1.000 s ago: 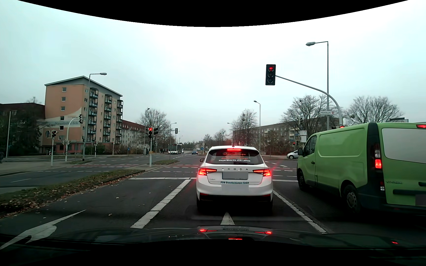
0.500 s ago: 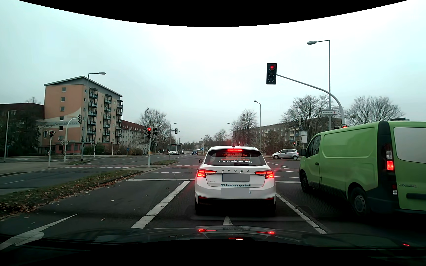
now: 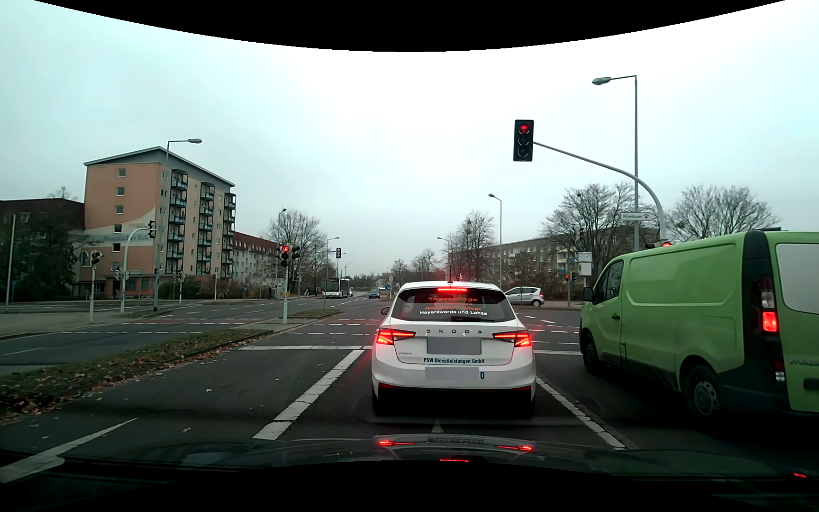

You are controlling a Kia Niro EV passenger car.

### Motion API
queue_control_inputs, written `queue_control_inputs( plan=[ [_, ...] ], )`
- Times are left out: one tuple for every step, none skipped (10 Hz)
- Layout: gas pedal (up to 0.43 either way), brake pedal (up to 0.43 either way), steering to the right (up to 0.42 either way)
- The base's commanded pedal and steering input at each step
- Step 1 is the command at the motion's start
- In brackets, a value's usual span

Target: Follow the waypoints while adhering to traffic rules and regulations

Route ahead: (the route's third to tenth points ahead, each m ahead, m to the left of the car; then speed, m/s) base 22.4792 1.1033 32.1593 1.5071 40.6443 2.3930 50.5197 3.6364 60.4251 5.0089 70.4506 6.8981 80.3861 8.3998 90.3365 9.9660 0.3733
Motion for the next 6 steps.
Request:
queue_control_inputs(
  plan=[
    [0.000,0.128,-0.005],
    [0.000,0.128,-0.004],
    [0.000,0.128,-0.005],
    [0.000,0.128,-0.005],
    [0.000,0.128,-0.005],
    [0.000,0.128,-0.004]
  ],
)
